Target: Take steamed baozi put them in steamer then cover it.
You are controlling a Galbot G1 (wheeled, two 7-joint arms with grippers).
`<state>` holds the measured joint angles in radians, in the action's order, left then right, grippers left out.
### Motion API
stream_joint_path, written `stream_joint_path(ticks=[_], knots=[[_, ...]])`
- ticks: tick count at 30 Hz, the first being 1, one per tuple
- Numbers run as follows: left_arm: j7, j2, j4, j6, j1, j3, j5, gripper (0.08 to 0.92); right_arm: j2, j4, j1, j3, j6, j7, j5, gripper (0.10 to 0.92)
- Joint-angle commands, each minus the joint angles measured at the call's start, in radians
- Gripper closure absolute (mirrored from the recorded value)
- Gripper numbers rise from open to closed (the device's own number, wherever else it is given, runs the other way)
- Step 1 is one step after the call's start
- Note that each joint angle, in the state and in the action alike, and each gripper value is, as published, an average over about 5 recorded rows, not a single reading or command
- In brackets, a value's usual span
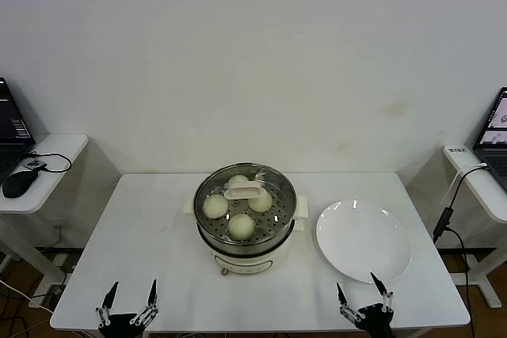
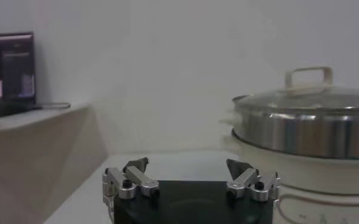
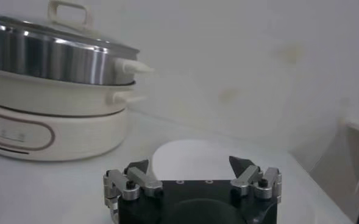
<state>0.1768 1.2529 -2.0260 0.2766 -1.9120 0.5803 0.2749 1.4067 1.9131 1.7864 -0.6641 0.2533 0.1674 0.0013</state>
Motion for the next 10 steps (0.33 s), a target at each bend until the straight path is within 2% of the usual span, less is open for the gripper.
stream_joint_path(ticks=[1, 10], knots=[[-0.004, 0.006, 0.031, 0.036, -0.012, 0.020, 0.058, 0.177, -0.002, 0.002, 0.004, 0.016, -0.005, -0.003, 0.022, 0.203], [-0.011, 0.035, 0.032, 0.037, 0.038, 0.020, 0.045, 0.177, 0.013, 0.060, 0.009, 0.017, -0.050, 0.013, 0.035, 0.203]])
